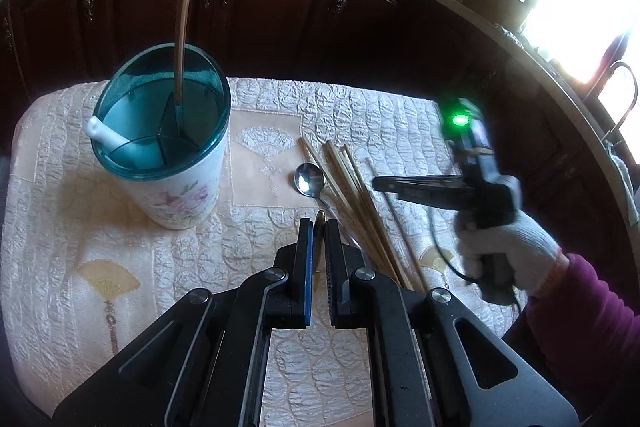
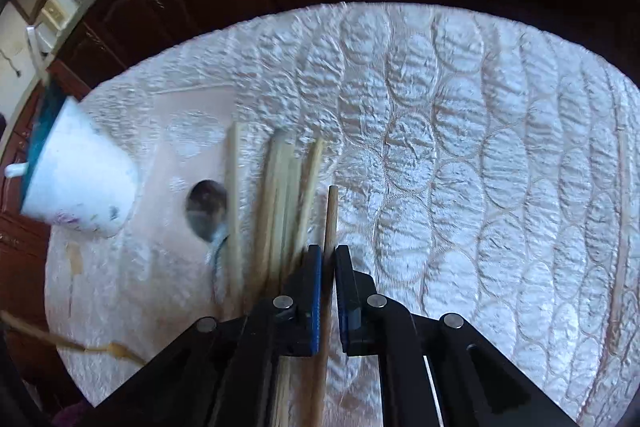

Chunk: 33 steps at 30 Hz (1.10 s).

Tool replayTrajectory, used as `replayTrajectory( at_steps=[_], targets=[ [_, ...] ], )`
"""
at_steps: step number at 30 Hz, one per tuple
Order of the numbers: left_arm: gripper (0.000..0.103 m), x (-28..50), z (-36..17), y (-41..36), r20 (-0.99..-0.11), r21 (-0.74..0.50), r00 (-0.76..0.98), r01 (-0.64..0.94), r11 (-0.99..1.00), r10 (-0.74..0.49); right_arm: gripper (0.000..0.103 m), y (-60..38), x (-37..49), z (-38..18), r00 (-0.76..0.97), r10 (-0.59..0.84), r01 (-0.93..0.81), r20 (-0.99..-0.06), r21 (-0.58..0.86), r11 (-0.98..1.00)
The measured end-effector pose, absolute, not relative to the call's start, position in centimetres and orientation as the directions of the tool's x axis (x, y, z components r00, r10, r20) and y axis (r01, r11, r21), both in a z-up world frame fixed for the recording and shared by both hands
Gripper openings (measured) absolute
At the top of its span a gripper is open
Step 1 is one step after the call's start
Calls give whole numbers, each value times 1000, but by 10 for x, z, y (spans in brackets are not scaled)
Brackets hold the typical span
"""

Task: Organize utensils
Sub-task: 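Lift the gold fork and the chopstick off the cloth toward the cup, then carry the fork and chopstick over the teal-rimmed cup with both tools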

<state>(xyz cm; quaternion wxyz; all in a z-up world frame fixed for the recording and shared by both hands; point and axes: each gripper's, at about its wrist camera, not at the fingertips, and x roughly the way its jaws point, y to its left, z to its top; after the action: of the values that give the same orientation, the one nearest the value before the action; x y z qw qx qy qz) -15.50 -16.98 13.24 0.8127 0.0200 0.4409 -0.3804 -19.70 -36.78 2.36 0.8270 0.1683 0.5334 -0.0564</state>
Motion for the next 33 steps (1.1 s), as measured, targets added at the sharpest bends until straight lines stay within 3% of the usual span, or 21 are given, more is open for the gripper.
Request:
replayTrajectory(
  at_steps=[16,33],
  targets=[
    [4,-159,168,-145,-694,-283,384,631,722,-608,5,-334,-309,180,705,104,123,-701,265,956],
    [4,-157,211,-106,-630,-295,461,602,742,-625,5,-279,-292,261,801,152,-38,-580,204,978]
  ],
)
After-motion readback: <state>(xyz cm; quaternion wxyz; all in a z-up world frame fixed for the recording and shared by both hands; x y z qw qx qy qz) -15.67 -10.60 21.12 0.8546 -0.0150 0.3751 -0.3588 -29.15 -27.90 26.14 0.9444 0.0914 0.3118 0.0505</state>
